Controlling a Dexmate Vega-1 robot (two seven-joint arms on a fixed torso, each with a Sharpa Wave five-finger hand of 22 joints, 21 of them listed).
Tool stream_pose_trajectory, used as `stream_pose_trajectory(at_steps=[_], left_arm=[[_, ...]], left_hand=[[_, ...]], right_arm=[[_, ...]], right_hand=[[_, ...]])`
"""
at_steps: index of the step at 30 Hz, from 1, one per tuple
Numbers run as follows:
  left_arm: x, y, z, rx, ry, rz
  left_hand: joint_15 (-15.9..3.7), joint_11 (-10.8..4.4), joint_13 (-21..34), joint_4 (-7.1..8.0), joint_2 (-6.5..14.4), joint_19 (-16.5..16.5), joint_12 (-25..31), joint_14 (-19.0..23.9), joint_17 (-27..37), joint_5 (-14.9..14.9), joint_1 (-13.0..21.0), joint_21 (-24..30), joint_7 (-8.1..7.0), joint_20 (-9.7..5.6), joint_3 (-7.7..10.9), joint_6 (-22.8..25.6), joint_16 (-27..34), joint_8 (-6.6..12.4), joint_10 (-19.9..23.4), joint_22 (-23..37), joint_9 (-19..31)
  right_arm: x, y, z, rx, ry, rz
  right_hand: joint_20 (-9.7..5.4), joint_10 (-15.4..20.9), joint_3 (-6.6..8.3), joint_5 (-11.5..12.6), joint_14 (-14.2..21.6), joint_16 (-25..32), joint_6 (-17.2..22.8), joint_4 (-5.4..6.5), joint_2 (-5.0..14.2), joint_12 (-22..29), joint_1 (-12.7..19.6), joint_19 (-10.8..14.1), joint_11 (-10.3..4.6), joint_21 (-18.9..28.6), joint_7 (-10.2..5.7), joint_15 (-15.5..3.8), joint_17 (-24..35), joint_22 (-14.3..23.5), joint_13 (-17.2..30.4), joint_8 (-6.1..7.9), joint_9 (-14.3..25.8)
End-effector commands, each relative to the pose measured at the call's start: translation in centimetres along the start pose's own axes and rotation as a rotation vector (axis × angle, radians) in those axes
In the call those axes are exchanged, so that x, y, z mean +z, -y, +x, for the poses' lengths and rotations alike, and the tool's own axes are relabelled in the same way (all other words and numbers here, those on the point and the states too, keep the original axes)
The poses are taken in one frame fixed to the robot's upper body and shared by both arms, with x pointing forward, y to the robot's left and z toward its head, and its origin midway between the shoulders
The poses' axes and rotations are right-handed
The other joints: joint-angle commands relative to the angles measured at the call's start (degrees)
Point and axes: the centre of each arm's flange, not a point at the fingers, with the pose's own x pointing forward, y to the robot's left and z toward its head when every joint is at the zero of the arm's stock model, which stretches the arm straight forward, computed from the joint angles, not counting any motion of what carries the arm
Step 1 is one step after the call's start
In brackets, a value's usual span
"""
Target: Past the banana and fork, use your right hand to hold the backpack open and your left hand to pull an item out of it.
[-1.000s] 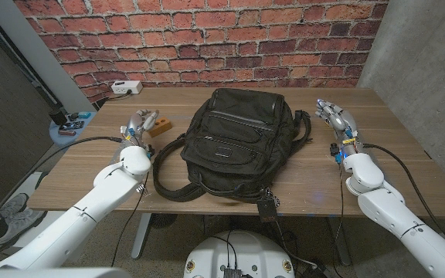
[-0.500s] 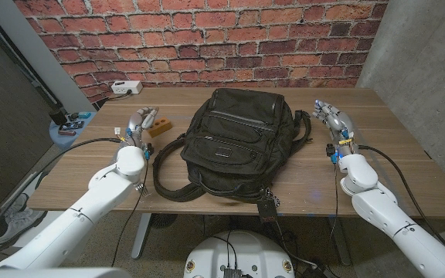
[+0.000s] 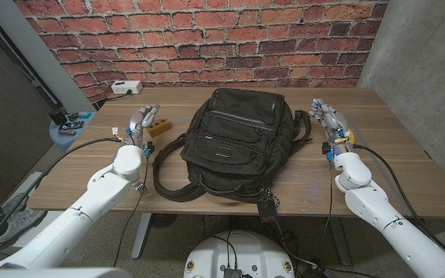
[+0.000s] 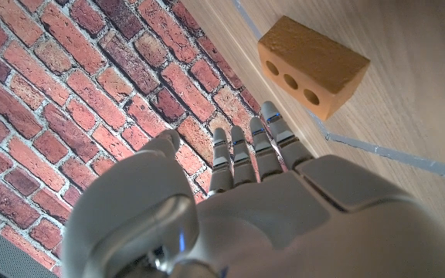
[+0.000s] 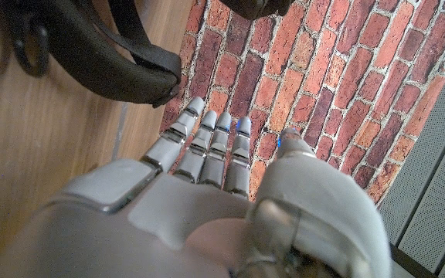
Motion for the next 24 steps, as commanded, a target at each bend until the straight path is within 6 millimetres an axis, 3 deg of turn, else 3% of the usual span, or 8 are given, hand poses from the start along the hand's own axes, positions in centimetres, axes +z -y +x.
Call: stream_pose_trajectory(at_steps=[1, 9, 24], left_arm=[[-0.4, 0.8, 0.4, -0.058, 0.014, -0.07], [-0.5, 1.4, 0.6, -0.103, 0.032, -0.116], [-0.7, 2.0, 0.8, -0.161, 0.042, -0.174]], left_hand=[[0.41, 0.65, -0.68, 0.7, -0.27, -0.38, -0.82, -1.15, -0.58, -0.34, -1.42, 0.0, -0.19, 0.32, 0.92, -0.75, -0.53, -0.86, -0.77, 0.04, -0.12], [1.3, 0.91, -1.87, 2.08, -0.23, -1.63, -1.82, -3.1, -1.53, -1.1, -3.1, -0.7, -0.21, 0.13, 1.98, -2.33, -0.98, -2.45, -1.47, -0.15, -0.4], [1.68, 1.56, -3.8, 3.32, -0.18, -3.63, -3.57, -6.87, -3.18, -2.08, -5.1, -2.04, 0.81, -0.26, 4.28, -4.43, -1.52, -4.44, -3.87, -0.46, -0.73]], right_arm=[[-0.6, -0.4, 1.0, 0.016, -0.001, 0.016], [-1.4, -0.2, 1.1, 0.022, -0.001, 0.037], [-1.5, -0.2, 1.2, 0.039, -0.001, 0.05]], right_hand=[[-0.15, -0.7, 0.21, 0.28, -0.61, -0.31, -0.61, 0.82, 0.15, -0.34, -1.16, -0.57, -0.02, -0.13, 0.03, -0.49, 0.01, 0.21, -0.04, -0.28, 0.16], [0.04, -2.05, 0.51, 0.2, -2.04, -0.58, -1.93, 2.42, 0.35, -0.37, -3.46, -2.1, 0.0, -0.51, -0.19, -0.11, -0.14, 0.21, -0.39, -0.32, 0.14], [0.2, -4.26, 1.6, 0.24, -3.94, -0.99, -4.11, 3.16, 0.17, -0.52, -4.72, -3.79, 1.0, -0.69, 0.76, 0.6, -0.75, 0.15, -0.93, -0.48, 0.02]])
